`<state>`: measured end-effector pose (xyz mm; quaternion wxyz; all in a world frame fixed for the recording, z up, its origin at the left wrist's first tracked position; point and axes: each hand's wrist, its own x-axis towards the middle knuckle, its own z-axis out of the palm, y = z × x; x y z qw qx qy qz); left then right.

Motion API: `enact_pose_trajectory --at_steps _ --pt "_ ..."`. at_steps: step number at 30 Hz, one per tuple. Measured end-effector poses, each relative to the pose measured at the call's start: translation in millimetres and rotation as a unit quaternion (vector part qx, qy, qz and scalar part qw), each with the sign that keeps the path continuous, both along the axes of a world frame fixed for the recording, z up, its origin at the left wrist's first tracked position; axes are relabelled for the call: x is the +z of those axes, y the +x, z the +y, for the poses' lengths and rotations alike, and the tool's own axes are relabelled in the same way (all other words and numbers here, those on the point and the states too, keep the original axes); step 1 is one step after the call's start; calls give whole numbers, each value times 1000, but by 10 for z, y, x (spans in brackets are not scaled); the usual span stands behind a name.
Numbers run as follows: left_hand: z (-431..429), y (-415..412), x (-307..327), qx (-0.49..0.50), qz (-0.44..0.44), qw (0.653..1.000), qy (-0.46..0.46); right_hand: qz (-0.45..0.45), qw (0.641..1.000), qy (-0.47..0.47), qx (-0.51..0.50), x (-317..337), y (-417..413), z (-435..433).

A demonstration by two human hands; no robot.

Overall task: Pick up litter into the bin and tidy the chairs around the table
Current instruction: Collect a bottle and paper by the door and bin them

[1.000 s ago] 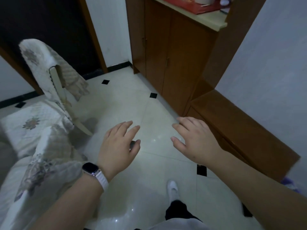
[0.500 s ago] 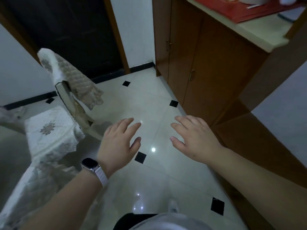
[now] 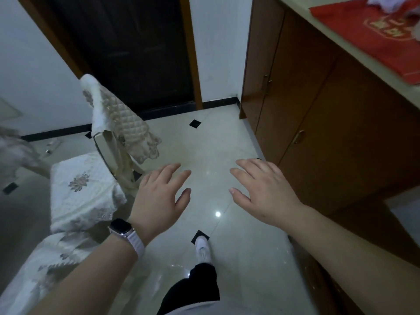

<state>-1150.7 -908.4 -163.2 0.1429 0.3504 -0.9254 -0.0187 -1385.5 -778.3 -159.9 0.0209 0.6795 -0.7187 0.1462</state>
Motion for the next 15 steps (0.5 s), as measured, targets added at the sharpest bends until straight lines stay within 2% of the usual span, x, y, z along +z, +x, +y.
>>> enact_pose_trajectory --at_steps 15 --pt "-2903 -696 -112 -13 32 999 1 60 997 41 -10 210 -681 -2860"
